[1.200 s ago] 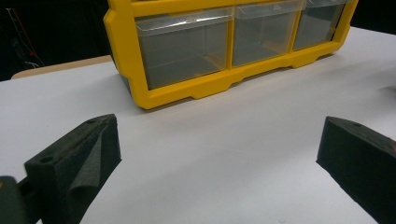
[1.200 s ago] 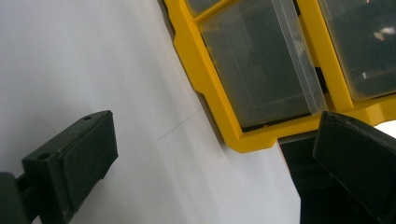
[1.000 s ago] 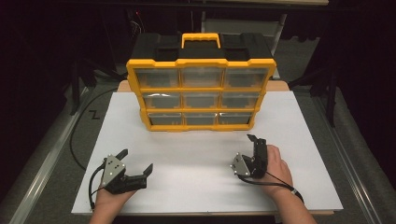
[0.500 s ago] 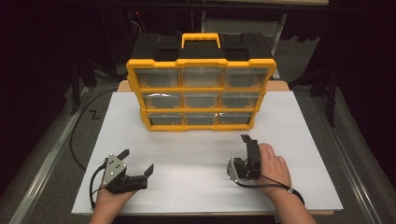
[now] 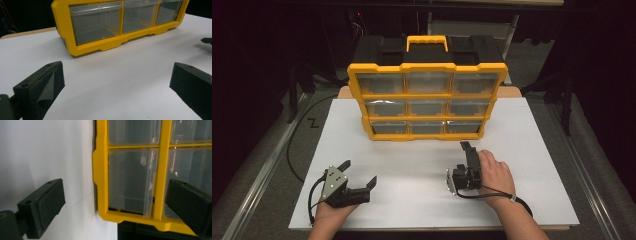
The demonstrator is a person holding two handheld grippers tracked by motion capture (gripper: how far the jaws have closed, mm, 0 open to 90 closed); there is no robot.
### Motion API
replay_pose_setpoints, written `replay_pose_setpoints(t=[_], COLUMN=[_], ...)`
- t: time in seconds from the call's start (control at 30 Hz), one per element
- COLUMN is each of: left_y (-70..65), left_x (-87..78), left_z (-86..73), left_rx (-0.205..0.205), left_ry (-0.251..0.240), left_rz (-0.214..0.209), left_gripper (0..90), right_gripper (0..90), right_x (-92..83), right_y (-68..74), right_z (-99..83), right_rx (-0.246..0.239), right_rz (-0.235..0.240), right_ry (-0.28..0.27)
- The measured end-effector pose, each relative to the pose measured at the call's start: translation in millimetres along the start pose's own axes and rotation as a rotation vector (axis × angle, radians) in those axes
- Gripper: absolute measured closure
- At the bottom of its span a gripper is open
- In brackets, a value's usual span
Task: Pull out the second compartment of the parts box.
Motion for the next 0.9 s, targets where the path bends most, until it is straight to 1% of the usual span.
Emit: replay_pose_setpoints(t=[0.03,0.1,0.17,0.23,0.27,0.37,0.4,0.47,0.53,0.57,0.63,0.73,0.77,0.83,0.87,0.9], left_y=[0.2,1.1,1.4,2.0,2.2,2.2,2.0,1.8,1.0,0.5,-0.3,-0.6,-0.5,-0.4,-0.3,-0.3], left_x=[0.3,0.2,0.2,0.1,0.3,0.6,0.7,0.6,0.9,1.0,1.3,1.5,1.7,1.7,1.1,0.8], left_z=[-0.5,-0.7,-0.8,-1.5,-1.6,-2.0,-2.0,-2.0,-1.9,-1.9,-1.7,-1.5,-1.4,-1.0,0.6,1.2], left_rx=[-0.002,-0.008,-0.012,-0.018,-0.021,-0.019,-0.019,-0.014,-0.008,-0.006,-0.002,0.0,0.002,-0.002,-0.01,-0.009], left_ry=[0.001,-0.003,-0.004,-0.003,-0.004,-0.002,-0.002,0.0,0.0,0.002,0.002,0.002,0.005,0.004,-0.006,-0.011], left_rz=[0.002,0.006,0.007,0.006,0.005,0.004,0.003,0.001,0.001,0.001,-0.001,-0.002,-0.004,-0.006,-0.011,-0.009], left_gripper=[0.3,0.3,0.3,0.3,0.3,0.3,0.3,0.3,0.3,0.3,0.3,0.3,0.3,0.3,0.3,0.3], right_gripper=[5.9,7.9,10.1,11.9,12.7,15.9,16.3,17.7,19.3,19.7,20.7,21.8,21.9,22.3,22.6,22.9], right_x=[0.7,2.6,4.3,5.8,6.8,6.8,7.1,6.2,5.3,4.8,4.0,2.6,2.9,4.2,4.8,5.2], right_y=[-0.7,-2.6,-5.2,-8.4,-10.0,-15.9,-18.4,-23.4,-30.0,-32.3,-41.4,-52.2,-56.8,-64.6,-68.4,-72.4], right_z=[1.8,5.0,7.8,9.7,10.8,13.9,15.5,18.2,21.5,22.9,27.6,33.1,35.1,38.4,40.3,42.5], right_rx=[0.002,0.002,0.008,0.008,0.011,0.012,0.007,0.009,0.007,0.026,0.001,0.012,0.008,0.013,0.017,0.022], right_rz=[0.005,0.001,-0.017,-0.025,-0.034,-0.044,-0.058,-0.07,-0.086,-0.089,-0.113,-0.134,-0.145,-0.156,-0.164,-0.17], right_ry=[-0.003,-0.006,-0.014,-0.007,-0.012,-0.01,-0.02,-0.022,-0.028,-0.024,-0.042,-0.047,-0.054,-0.051,-0.049,-0.05])
Point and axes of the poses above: each handheld gripper's, and its own axes: x roughly forward along the jaws, z roughly out of its top, y roughly to its left, the point moved 5 cm from there along x, roughly forward along the jaws, and after that the axes turned 5 degrees about x, right-handed, at the moved point
